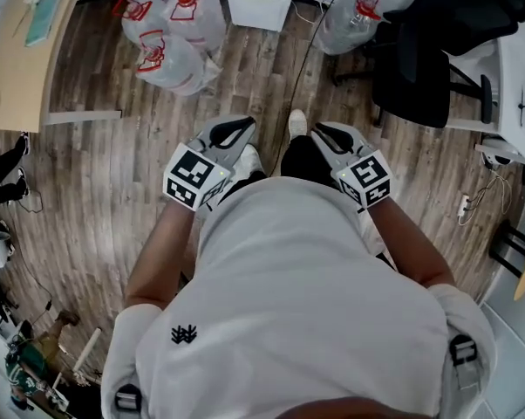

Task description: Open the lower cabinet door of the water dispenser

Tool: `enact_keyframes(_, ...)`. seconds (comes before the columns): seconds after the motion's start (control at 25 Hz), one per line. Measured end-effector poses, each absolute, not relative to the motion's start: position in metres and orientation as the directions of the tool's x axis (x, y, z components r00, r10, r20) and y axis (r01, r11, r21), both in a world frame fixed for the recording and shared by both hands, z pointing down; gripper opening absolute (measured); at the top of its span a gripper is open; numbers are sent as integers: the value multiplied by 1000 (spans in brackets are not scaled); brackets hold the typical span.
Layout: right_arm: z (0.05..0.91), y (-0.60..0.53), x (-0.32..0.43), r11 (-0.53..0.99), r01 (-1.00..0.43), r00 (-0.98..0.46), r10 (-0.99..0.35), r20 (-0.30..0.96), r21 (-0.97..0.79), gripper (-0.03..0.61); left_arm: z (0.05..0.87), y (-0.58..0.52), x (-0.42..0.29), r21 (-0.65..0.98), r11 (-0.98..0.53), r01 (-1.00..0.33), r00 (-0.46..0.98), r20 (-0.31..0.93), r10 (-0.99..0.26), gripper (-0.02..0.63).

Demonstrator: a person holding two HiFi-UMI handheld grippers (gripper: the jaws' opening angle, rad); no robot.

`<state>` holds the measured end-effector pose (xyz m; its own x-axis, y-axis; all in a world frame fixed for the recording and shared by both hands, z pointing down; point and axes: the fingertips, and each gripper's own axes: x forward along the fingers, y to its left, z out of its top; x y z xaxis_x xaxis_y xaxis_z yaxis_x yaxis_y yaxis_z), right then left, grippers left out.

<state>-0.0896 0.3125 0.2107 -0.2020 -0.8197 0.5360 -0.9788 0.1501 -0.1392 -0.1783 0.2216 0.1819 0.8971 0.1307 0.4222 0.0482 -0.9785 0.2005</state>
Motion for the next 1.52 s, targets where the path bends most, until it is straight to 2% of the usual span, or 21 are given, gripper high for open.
enact_keyframes(0.4, 277, 216, -4, 124, -975, -209, -782, 587, -183, 46, 203, 159, -107, 244, -968, 51, 877, 453, 161, 60)
enact_keyframes(0.72, 385, 109, 112, 138, -969, -241, -719, 652, -205, 49, 235, 99, -1, 253, -961, 112, 828, 511, 232, 60)
enact_keyframes(1.12, 544, 14, 229, 100, -982, -187, -680, 709, -162, 64, 310, 48, 135, 281, -935, 217, 770, 539, 341, 60)
enact_keyframes(1.52, 667, -61, 290, 125, -985, -171, -634, 754, -119, 121, 371, 34, 204, 292, -907, 303, 731, 539, 418, 60)
